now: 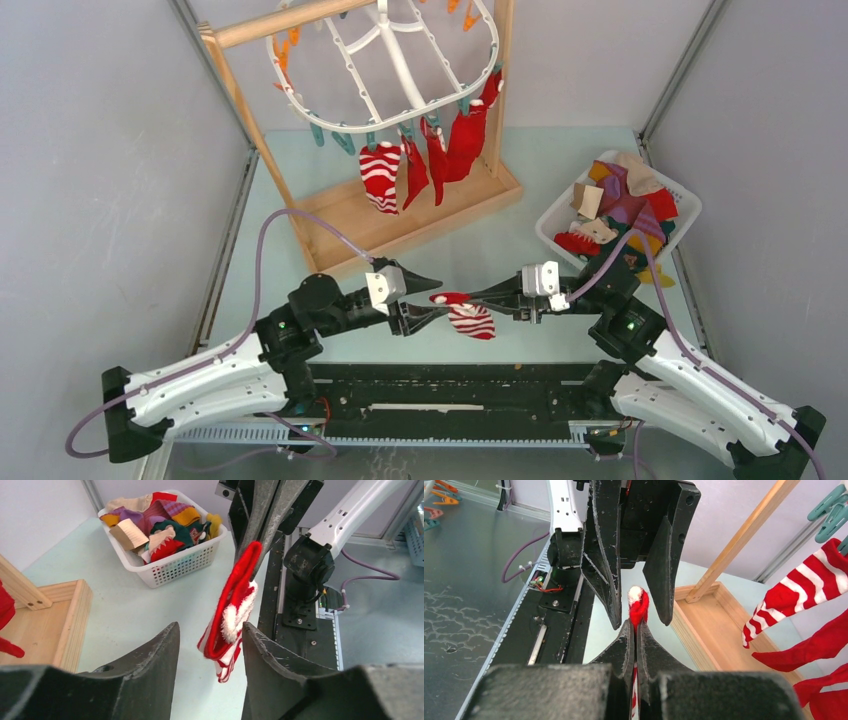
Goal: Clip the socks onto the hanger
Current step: Pick up the sock from the bin.
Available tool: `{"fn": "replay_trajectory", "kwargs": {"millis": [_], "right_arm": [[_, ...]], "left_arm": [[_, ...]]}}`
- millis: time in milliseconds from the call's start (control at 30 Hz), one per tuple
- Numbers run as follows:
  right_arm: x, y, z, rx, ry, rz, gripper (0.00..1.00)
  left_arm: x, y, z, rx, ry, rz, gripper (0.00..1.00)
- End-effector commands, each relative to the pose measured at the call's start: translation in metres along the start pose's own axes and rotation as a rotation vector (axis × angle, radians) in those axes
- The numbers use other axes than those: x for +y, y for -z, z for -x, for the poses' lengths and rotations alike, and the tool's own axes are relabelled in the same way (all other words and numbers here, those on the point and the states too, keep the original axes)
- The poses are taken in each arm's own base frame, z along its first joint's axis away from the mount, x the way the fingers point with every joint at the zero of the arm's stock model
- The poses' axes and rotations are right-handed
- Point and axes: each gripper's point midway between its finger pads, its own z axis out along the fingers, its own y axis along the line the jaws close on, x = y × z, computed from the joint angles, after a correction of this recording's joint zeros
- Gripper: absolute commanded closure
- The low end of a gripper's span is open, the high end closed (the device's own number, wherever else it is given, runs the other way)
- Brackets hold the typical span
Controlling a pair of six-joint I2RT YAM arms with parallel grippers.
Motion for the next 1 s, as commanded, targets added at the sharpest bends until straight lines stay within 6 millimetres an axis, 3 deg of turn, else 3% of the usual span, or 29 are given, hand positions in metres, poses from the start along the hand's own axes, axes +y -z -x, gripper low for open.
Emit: {"fn": "replay_trajectory", "kwargs": {"millis": [0, 67, 200, 267, 300, 500, 600, 833, 967], "right_arm": [[-0.003, 0.000, 0.011, -0.035, 0.013, -0.014, 1.00], [-0.002, 0.000, 0.011, -0.035, 0.014, -0.010, 1.00], [0.004, 0.001, 0.008, -0.025, 0.025, 0.022, 1.00], [0.013, 0.003, 0.006, -0.020, 0.041, 0.069, 0.98], [0.019, 0.003, 0.003, -0.015, 0.044, 0.099, 0.92], [0.039, 0.004, -0.008, 0.014, 0.056, 0.188, 0.54], [0.038, 0.002, -0.011, 0.021, 0.060, 0.183, 0.46], [0.032, -0.001, -0.008, 0.026, 0.031, 0.152, 0.44], [0.032, -0.005, -0.004, 0.007, 0.038, 0.153, 0.51]], "left_arm": [[-0.007, -0.002, 0.034, -0.106, -0.015, -0.049, 0.48], [-0.009, -0.003, 0.033, -0.097, -0.022, -0.061, 0.58], [-0.013, -0.002, 0.032, -0.071, -0.043, -0.094, 0.87], [-0.014, 0.001, 0.027, -0.032, -0.080, -0.111, 0.94], [-0.014, 0.002, 0.026, -0.012, -0.105, -0.119, 0.96], [-0.017, 0.011, 0.023, 0.112, -0.208, -0.205, 1.00], [-0.020, 0.012, 0.024, 0.140, -0.217, -0.241, 1.00], [-0.027, 0.010, 0.024, 0.158, -0.206, -0.299, 0.99], [-0.028, 0.008, 0.027, 0.154, -0.210, -0.316, 0.99]]}}
